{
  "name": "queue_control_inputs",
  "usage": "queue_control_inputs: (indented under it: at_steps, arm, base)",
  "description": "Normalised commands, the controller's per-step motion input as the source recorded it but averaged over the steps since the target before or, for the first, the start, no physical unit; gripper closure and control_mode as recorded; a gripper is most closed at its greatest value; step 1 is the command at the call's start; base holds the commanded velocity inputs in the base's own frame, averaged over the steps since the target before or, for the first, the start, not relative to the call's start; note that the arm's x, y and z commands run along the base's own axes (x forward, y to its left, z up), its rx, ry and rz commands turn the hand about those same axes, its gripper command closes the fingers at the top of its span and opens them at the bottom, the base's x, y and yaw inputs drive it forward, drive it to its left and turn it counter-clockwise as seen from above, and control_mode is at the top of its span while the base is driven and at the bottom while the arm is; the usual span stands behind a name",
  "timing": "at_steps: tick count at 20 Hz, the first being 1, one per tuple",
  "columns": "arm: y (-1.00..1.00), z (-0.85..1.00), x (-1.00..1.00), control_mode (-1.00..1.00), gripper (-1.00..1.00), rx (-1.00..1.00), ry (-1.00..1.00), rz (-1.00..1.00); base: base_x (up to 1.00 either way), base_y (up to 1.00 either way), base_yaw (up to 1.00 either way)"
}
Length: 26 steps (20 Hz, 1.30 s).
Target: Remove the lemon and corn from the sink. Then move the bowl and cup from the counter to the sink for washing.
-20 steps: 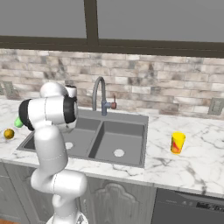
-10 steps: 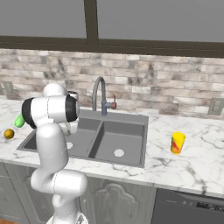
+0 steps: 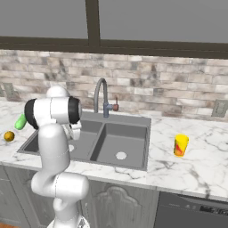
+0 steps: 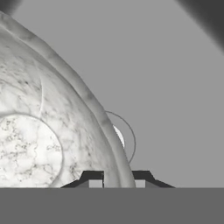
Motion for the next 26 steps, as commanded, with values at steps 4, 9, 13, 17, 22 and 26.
queue_control_inputs:
  at_steps: [4,9,13,17,22,26]
  arm:
    - [-0.05,-0.17,0.03,-1.00,1.00,0.00,0.00,0.00]
    - [-0.05,-0.17,0.01,-1.00,1.00,0.00,0.00,0.00]
    - [-0.05,-0.20,0.00,-1.00,1.00,0.00,0.01,0.00]
    - [-0.02,-0.23,0.00,-1.00,1.00,0.00,0.03,0.00]
    - [-0.01,-0.23,0.00,-1.00,1.00,0.00,0.03,0.00]
    - [-0.03,-0.18,-0.03,-1.00,1.00,0.00,0.01,0.00]
  base:
    - [0.00,0.00,0.00]
    - [0.00,0.00,0.00]
    - [0.00,0.00,0.00]
    - [0.00,0.00,0.00]
    - [0.00,0.00,0.00]
    - [0.00,0.00,0.00]
